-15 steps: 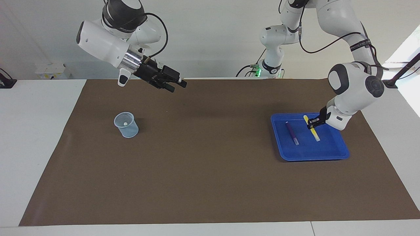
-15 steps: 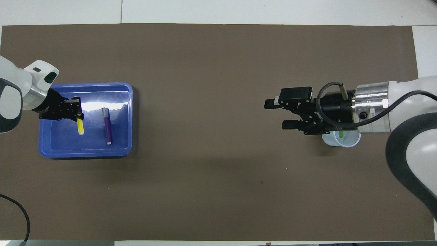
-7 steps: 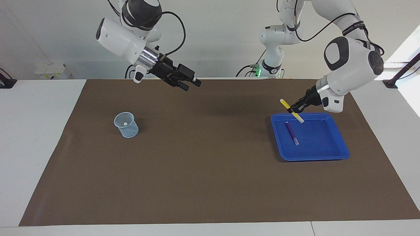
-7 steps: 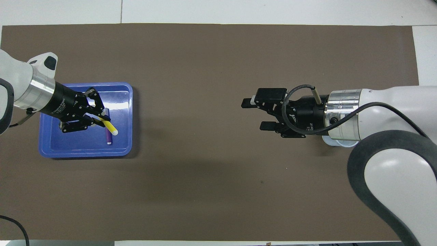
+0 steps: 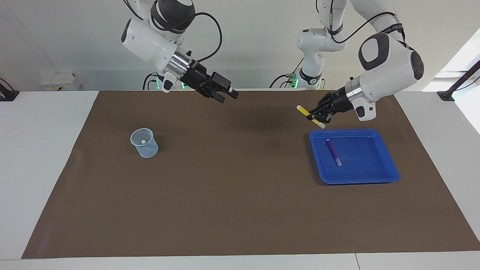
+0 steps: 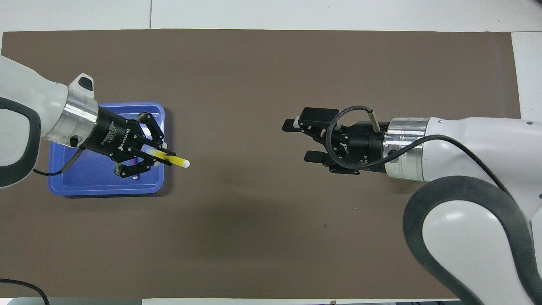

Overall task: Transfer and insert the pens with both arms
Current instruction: 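Lift the yellow pen with the left gripper toward the right gripper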

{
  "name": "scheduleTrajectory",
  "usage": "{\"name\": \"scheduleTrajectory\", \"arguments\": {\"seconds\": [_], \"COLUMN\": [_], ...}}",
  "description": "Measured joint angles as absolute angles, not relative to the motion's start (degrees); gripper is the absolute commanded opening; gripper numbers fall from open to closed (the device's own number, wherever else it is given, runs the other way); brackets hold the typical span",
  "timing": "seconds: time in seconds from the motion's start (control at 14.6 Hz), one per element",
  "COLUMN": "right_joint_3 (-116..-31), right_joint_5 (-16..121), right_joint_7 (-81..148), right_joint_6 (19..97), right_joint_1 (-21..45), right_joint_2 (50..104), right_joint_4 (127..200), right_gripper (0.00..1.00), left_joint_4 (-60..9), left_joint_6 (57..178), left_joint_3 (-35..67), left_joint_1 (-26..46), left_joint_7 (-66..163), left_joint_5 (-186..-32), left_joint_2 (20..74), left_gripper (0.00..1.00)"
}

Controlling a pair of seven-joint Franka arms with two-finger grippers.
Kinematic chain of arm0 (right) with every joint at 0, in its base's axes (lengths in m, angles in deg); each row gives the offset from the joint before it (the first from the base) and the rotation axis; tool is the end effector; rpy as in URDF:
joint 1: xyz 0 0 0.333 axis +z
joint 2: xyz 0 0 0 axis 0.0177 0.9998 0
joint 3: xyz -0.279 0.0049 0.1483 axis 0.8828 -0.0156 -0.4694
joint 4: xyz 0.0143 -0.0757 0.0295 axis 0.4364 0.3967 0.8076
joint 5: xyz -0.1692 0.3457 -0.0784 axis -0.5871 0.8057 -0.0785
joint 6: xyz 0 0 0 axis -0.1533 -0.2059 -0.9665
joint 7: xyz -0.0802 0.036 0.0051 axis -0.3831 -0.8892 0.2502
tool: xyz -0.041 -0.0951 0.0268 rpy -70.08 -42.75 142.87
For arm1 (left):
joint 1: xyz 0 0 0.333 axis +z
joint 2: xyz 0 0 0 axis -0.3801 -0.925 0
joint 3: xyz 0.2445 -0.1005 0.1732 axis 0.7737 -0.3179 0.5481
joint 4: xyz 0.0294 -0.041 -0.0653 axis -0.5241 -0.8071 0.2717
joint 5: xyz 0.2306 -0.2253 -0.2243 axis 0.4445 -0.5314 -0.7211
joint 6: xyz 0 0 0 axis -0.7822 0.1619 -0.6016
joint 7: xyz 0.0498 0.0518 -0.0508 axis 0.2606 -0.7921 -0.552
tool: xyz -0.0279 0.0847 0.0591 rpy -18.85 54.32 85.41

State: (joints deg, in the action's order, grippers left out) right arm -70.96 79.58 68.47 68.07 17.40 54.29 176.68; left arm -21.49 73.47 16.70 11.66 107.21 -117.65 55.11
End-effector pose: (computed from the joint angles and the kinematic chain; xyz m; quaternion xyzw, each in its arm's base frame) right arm 0.5045 0.2266 0.5537 -0.8524 0.2726 0.0426 0.4442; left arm 0.5252 -0.1784 0.5110 0.7910 0.5288 -0.2733 0.1413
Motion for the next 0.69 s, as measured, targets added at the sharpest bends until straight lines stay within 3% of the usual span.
{"name": "scheduleTrajectory", "arguments": {"seconds": [0.69], "right_joint_3": [-71.0], "right_joint_5": [80.3], "right_joint_7": [68.0], "right_joint_6": [74.8], "right_joint_1": [23.1], "right_joint_2": [54.1], "right_joint_4": [178.8], "right_gripper": [1.0], "left_joint_4": [-25.9], "left_joint_6": [84.0], "left_joint_3": [16.6], "left_joint_1": [-0.6], "left_joint_7": [123.1], "left_joint_5": [-126.4], "left_joint_2": [58.6], "left_gripper": [0.0]}}
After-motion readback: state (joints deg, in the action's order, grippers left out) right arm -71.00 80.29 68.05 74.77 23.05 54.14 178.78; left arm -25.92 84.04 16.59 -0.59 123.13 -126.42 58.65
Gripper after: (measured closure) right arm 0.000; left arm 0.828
